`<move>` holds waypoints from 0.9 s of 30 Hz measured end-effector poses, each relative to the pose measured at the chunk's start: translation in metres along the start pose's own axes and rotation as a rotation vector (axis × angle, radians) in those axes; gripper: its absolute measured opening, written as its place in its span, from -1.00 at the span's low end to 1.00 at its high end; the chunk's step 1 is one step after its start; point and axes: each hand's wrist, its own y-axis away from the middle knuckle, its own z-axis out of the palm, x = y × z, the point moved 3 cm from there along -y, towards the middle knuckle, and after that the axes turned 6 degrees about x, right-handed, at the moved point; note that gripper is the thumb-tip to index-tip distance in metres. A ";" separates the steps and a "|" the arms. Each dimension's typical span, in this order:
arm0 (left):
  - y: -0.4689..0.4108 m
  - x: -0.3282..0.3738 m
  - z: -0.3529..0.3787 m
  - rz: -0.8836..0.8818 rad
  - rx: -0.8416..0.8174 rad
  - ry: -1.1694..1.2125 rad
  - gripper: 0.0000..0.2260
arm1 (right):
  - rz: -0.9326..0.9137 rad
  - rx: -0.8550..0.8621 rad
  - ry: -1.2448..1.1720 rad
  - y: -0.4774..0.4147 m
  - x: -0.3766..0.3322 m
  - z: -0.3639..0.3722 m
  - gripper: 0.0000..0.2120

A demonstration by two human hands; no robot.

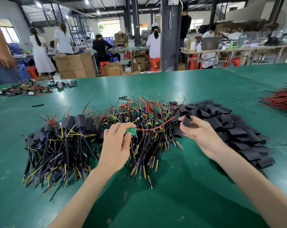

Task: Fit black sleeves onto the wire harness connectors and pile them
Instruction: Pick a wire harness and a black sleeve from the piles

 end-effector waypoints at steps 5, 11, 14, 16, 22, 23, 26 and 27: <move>0.002 0.001 0.003 -0.014 -0.032 0.033 -0.75 | 0.491 -0.417 -0.744 0.011 0.000 0.012 -0.57; 0.004 0.006 0.006 0.061 -0.289 -0.083 -0.76 | 0.329 -0.429 -0.735 0.017 -0.001 0.028 -0.43; 0.003 0.016 0.010 0.104 -0.294 -0.108 -0.70 | 0.320 -0.493 -0.729 0.024 0.001 0.035 -0.41; 0.003 0.030 0.016 0.096 -0.293 -0.067 -0.66 | 0.319 -0.584 -0.769 0.029 0.000 0.043 -0.45; 0.009 0.045 0.027 -0.092 -0.317 0.293 -0.76 | 0.226 -0.705 -0.740 0.037 -0.005 0.048 -0.55; 0.009 0.042 0.026 -0.131 -0.284 0.305 -0.77 | 0.206 -0.654 -0.712 0.034 -0.005 0.044 -0.57; 0.004 0.035 0.018 -0.117 -0.158 0.257 -0.82 | 0.013 -0.350 -0.384 0.022 -0.005 0.030 -0.70; 0.003 0.034 0.016 -0.097 -0.129 0.240 -0.82 | -0.091 -0.224 -0.165 0.019 -0.007 0.024 -0.73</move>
